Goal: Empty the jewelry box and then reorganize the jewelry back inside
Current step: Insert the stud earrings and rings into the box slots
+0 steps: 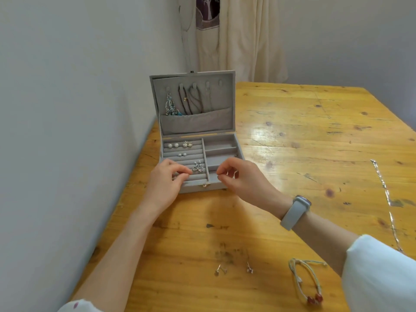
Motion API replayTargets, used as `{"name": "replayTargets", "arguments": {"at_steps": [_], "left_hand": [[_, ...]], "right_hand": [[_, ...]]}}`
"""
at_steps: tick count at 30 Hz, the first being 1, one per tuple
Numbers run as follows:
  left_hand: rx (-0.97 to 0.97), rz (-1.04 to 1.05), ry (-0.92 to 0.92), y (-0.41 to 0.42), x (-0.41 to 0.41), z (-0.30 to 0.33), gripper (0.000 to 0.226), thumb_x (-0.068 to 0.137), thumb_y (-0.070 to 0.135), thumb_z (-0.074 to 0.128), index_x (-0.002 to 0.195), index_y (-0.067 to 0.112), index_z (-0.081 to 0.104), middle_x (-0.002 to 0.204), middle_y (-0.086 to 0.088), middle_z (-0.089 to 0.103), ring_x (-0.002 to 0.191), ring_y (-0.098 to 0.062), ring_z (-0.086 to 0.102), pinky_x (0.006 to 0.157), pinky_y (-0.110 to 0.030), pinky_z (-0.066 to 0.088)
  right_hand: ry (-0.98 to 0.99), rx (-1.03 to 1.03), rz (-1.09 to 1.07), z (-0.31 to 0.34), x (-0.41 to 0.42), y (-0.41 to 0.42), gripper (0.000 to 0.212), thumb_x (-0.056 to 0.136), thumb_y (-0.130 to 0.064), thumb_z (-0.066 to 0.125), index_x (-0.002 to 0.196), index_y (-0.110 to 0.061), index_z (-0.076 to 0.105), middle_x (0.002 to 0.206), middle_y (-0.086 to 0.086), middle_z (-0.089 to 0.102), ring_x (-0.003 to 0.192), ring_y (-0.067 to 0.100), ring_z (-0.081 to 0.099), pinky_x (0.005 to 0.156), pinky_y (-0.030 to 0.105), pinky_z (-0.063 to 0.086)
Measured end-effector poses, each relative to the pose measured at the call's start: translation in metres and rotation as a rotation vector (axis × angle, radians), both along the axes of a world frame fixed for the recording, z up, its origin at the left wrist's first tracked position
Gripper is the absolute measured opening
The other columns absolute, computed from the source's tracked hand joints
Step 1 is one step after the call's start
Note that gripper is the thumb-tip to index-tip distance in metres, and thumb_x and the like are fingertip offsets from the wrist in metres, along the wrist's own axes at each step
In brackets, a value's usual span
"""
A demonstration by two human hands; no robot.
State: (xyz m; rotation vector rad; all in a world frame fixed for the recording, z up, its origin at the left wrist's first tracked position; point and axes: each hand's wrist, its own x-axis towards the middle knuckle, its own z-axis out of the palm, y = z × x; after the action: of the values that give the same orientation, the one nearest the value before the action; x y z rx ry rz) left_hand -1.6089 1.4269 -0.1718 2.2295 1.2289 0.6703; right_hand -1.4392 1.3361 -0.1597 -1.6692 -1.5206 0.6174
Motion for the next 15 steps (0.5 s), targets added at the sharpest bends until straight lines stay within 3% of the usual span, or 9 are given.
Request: {"name": "replayTargets", "arguments": {"at_steps": [3, 6, 15], "left_hand": [[0.146, -0.006, 0.109, 0.006, 0.001, -0.005, 0.013, 0.086, 0.02, 0.06, 0.093, 0.023, 0.071, 0.09, 0.009, 0.057, 0.094, -0.009, 0.041, 0.078, -0.025, 0.026], [0.172, 0.033, 0.131, 0.012, -0.002, -0.01, 0.012, 0.084, 0.025, 0.063, 0.092, 0.027, 0.072, 0.091, 0.009, 0.052, 0.097, -0.012, 0.038, 0.072, -0.026, 0.017], [0.185, 0.091, 0.12, 0.018, -0.007, -0.019, 0.009, 0.078, 0.033, 0.068, 0.086, 0.034, 0.073, 0.094, 0.011, 0.046, 0.1, -0.014, 0.035, 0.072, -0.026, 0.014]], "right_hand": [[0.015, -0.008, -0.017, -0.006, -0.005, 0.017, 0.009, 0.085, -0.008, 0.056, 0.085, -0.015, 0.063, 0.075, -0.011, 0.056, 0.069, 0.002, 0.05, 0.064, 0.008, 0.04], [0.042, -0.005, -0.018, -0.009, -0.01, 0.026, 0.008, 0.086, -0.008, 0.056, 0.085, -0.015, 0.061, 0.074, -0.01, 0.056, 0.068, 0.001, 0.05, 0.063, 0.006, 0.04], [0.035, 0.02, -0.072, -0.014, -0.019, 0.042, 0.009, 0.086, -0.01, 0.057, 0.083, -0.018, 0.059, 0.073, -0.015, 0.053, 0.067, 0.002, 0.049, 0.061, 0.005, 0.039]]}}
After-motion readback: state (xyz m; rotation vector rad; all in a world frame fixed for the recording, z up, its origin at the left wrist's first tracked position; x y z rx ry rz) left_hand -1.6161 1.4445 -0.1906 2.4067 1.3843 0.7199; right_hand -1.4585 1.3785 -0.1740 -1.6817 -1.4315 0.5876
